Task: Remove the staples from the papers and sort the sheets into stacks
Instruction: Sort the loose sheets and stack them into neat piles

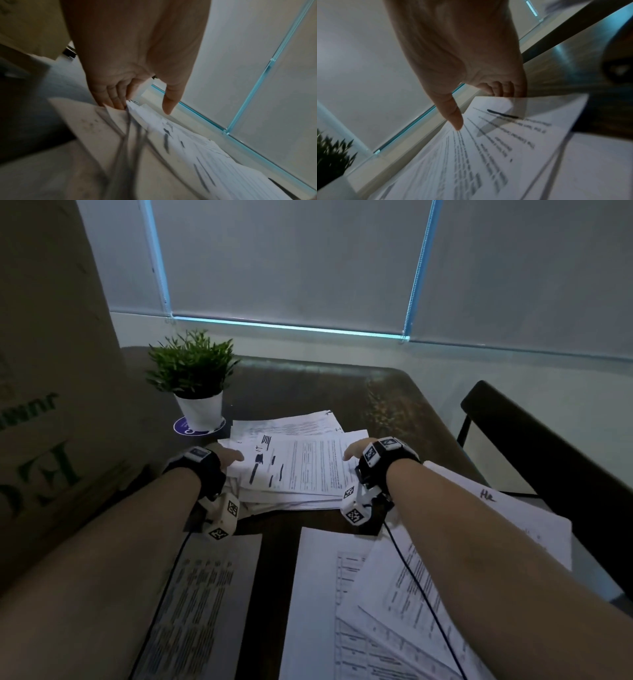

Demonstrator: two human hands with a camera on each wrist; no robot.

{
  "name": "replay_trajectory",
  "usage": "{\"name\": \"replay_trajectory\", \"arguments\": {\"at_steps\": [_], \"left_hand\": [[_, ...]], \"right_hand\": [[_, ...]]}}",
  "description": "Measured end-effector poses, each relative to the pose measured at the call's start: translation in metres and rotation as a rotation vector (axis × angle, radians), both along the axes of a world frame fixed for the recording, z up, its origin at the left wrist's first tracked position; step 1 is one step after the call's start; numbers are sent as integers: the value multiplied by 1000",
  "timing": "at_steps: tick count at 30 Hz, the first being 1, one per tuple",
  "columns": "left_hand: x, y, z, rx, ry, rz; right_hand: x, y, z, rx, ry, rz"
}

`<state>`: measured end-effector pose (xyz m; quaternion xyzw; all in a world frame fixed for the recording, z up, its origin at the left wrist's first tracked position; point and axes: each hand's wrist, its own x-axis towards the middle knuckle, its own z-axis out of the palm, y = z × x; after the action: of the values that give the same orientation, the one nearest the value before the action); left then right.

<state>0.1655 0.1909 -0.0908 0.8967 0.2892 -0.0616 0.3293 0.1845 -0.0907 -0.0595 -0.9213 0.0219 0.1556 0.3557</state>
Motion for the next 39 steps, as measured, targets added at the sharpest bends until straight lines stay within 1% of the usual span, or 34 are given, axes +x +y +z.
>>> {"name": "replay_trajectory", "arguments": {"at_steps": [1, 3, 6, 7, 10, 11, 13, 14, 16, 17, 18, 20, 21, 23, 25, 26, 27, 28, 30, 31, 33, 34, 35, 37, 38, 39], "left_hand": [[5, 1, -3, 10, -3, -5], [11, 4, -5, 93, 23, -47], [13, 7, -7, 191, 100, -102], [13, 10, -9, 207, 99, -119], [17, 18, -14, 212, 59, -136], [16, 20, -13, 203, 30, -137], [12, 22, -9, 172, -7, -133], [8, 22, -5, 159, -20, -109], [-3, 19, 1, 76, -76, -30], [-6, 20, 1, 19, -136, 20], [-9, 21, 0, -63, -196, 63], [-12, 23, -2, -287, -292, 89], [-13, 23, -3, -439, -315, 113], [-17, 21, 2, -672, -415, 121], [-21, 19, 12, -739, -570, 131], [-23, 16, 20, -748, -630, 122], [-21, 19, 25, -750, -669, 97], [-23, 18, 32, -741, -693, 60], [-26, 18, 43, -762, -780, -1], [-26, 20, 48, -768, -827, -29], [-30, 20, 54, -795, -883, -16], [-29, 22, 53, -774, -880, -13], [-30, 22, 51, -731, -878, -6], [-26, 26, 39, -597, -857, 1], [-34, 19, 38, -540, -828, -24], [-36, 15, 35, -485, -798, -45]], "right_hand": [[9, 2, -5, -84, 14, 28], [18, 10, -13, -130, 33, 62], [22, 25, -22, -225, -63, 113], [23, 29, -24, -258, -114, 130], [29, 35, -25, -188, -170, 45], [34, 36, -25, -186, -182, 64], [35, 34, -21, -159, -133, 89], [35, 29, -19, -104, -86, 90], [33, 23, -12, -58, -81, 91], [35, 20, -8, -86, -80, 96], [36, 19, -5, -80, -94, 66], [37, 13, 1, -33, -200, 79], [41, 9, -2, 2, -246, 137], [42, 2, -8, 332, -223, 32], [37, -2, -10, 609, -330, -36], [32, -2, -7, 714, -367, -44], [29, -3, -3, 778, -421, -3], [24, -4, 4, 794, -479, 60], [20, -5, 17, 717, -562, 170], [25, -8, 18, 704, -536, 168], [22, -9, 22, 732, -430, 76], [19, -10, 23, 728, -363, 22], [16, -12, 21, 736, -290, -16], [8, -14, 17, 721, -139, -15], [1, -12, 17, 658, -94, -5], [2, -10, 15, 574, -96, -14]]}}
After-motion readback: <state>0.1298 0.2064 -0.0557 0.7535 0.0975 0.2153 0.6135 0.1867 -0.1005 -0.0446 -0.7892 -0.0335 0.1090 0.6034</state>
